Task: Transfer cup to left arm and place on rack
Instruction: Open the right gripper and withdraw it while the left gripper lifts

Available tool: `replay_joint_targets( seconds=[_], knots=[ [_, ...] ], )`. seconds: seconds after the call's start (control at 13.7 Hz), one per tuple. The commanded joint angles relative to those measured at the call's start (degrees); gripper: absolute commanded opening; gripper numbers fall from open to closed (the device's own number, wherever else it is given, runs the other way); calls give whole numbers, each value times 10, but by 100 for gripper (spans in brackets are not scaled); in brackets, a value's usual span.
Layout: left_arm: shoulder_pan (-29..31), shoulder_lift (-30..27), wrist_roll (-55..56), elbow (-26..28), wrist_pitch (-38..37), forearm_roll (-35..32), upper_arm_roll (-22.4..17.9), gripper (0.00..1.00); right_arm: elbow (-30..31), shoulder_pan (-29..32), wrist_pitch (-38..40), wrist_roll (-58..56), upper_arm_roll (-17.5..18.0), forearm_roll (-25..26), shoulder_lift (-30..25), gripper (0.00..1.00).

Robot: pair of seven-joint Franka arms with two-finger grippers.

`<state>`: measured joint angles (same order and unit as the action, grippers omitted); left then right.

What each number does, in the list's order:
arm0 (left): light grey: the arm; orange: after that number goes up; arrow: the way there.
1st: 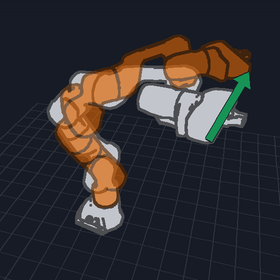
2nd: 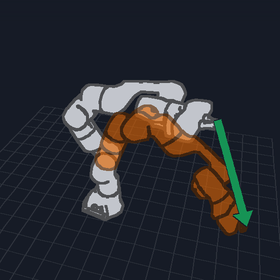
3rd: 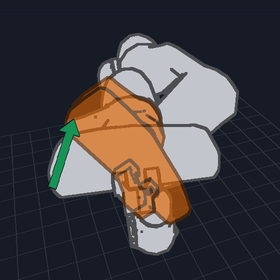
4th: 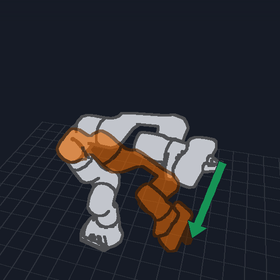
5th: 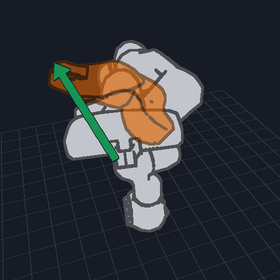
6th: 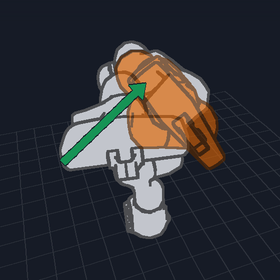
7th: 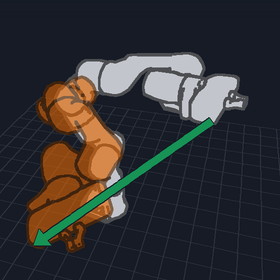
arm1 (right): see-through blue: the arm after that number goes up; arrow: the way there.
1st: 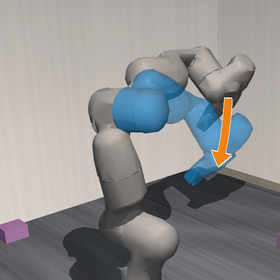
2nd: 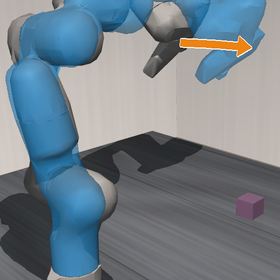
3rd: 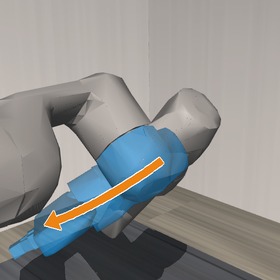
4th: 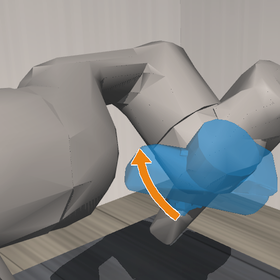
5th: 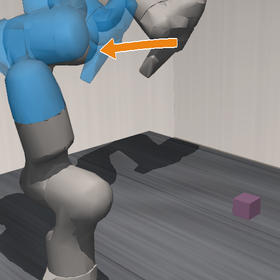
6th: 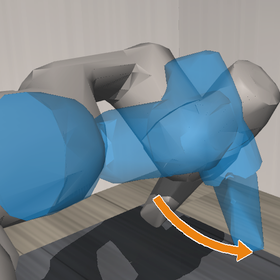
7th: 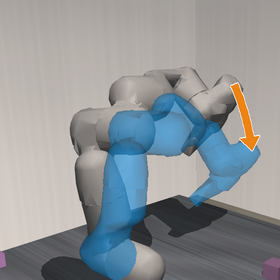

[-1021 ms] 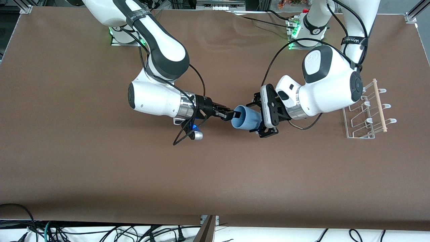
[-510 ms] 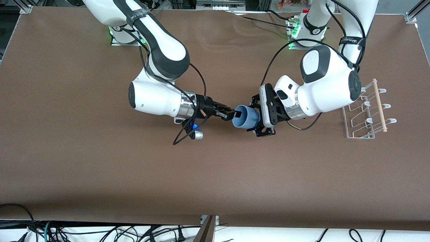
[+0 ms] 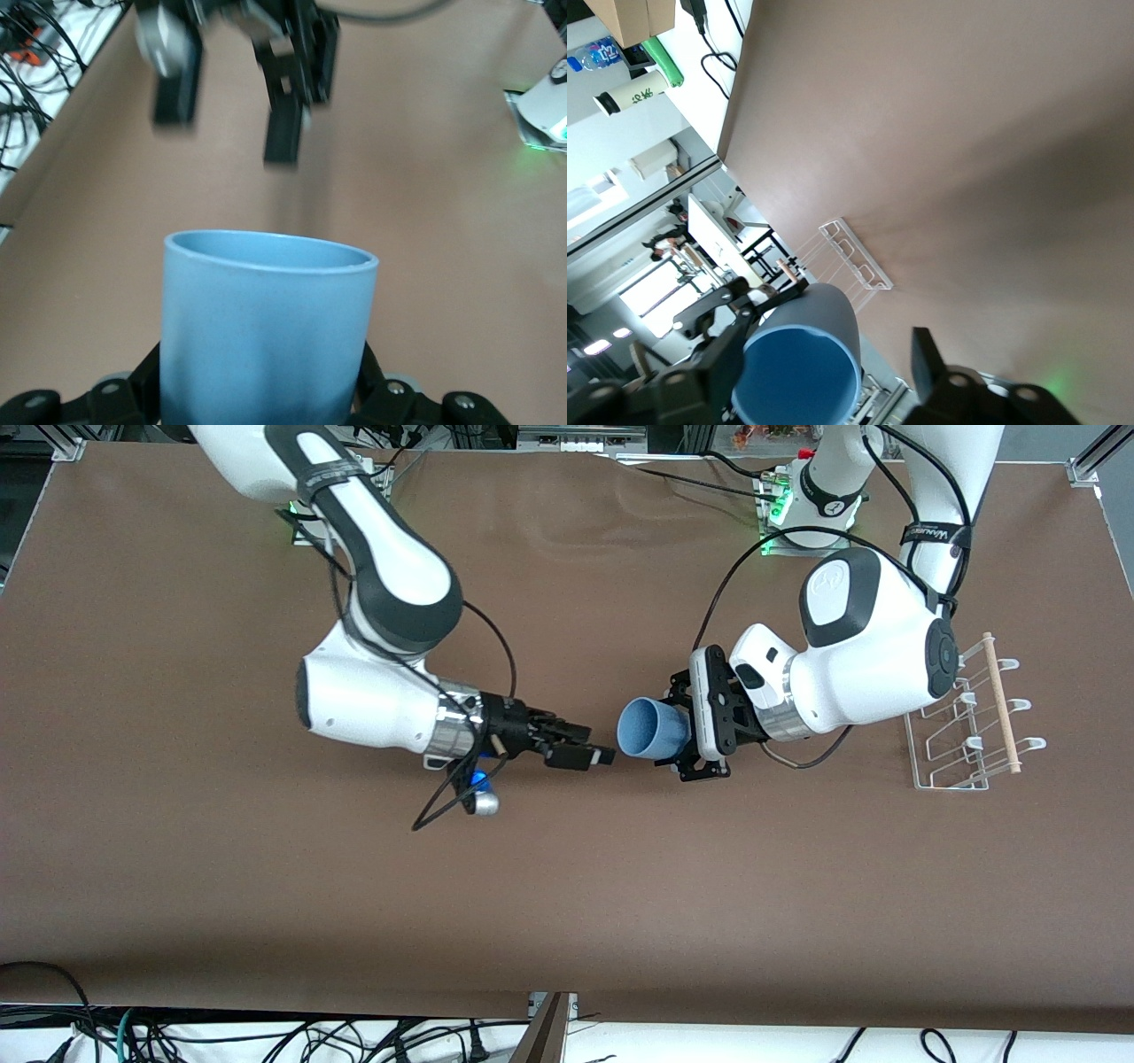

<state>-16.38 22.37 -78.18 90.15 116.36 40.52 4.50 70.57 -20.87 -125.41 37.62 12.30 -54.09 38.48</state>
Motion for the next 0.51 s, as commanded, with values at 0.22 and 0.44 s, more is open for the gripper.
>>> replay_joint_targets(
  seconds=[0.22,0.44],
  knots=[
    [30,-18,70,-6,-125,-163,-2,6,-22,78,163,-28,5,163,-19,100],
    [20,-36,161,-6,-194,-295,7,6,-1,131,262,-167,-15,220,-40,100]
  ],
)
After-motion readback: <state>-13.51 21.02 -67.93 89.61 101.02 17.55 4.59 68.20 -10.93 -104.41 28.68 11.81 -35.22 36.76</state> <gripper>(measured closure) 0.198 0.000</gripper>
